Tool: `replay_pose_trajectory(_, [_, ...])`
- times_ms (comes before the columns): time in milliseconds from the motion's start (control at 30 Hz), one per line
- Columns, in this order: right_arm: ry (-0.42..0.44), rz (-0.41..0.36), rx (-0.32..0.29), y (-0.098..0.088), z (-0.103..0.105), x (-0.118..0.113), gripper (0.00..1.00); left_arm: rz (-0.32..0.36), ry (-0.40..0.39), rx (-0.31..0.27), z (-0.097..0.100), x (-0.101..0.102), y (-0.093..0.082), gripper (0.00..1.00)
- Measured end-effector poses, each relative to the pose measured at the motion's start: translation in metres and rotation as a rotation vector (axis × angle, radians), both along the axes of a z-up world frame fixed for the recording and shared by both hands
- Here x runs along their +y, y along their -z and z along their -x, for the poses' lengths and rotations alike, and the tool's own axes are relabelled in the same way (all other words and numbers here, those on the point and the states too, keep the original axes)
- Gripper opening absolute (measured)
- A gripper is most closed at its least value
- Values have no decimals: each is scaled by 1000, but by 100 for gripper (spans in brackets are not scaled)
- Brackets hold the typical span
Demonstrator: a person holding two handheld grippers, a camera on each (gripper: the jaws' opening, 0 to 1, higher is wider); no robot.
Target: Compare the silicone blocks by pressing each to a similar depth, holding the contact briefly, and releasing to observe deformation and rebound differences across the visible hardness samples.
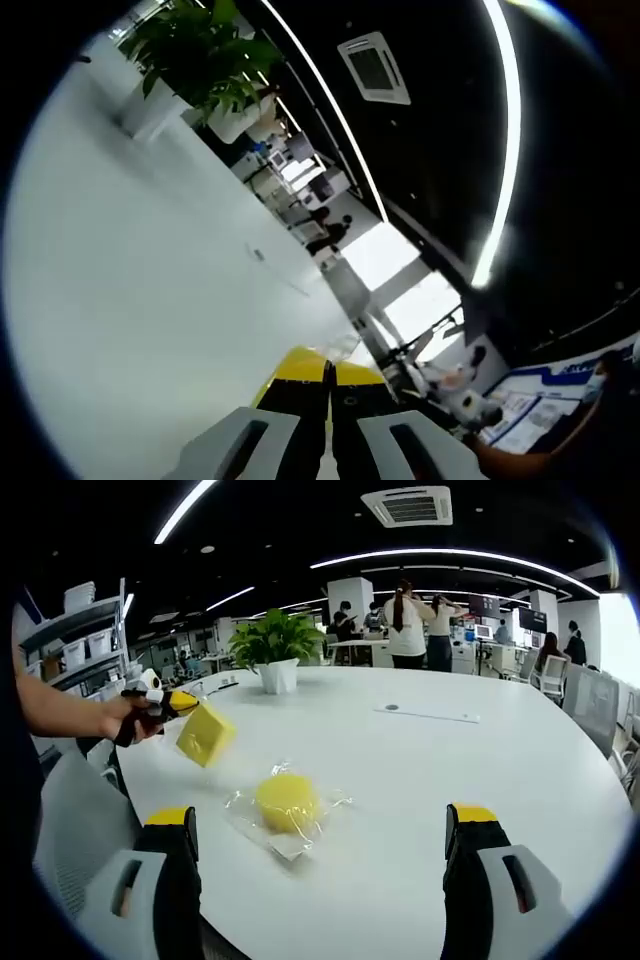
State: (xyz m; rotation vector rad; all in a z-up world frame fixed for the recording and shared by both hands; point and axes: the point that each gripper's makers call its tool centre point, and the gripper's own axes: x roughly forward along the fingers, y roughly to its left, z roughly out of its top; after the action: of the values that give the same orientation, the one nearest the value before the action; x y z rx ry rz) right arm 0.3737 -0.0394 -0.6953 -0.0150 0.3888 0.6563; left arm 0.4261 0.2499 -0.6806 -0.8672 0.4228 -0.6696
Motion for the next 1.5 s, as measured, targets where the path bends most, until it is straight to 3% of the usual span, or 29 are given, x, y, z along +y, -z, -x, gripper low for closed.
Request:
replay_pose_trajectory(233, [2,-18,18,3,1,1,96,-15,-18,15,-9,8,15,0])
replay_pose_trajectory(500, [-1,-12,32,8,4,2,96,-174,-31,13,-17,24,42,0])
replay_pose_trajectory(833, [-6,-7,49,13,3,2,96,-217,-52,65,-30,32,64,0])
replay_pose_trajectory(1067, [-2,-7,60,16,3,2,96,-368,-44,92,-34,37,94,0])
replay_pose_trajectory(1333, [0,-5,75,21,4,1,96,-415,-12,74,-35,38,97,0])
replay_pose_trajectory(1500, [3,-13,77,22,3,3,96,-408,-12,79,-35,39,98,0])
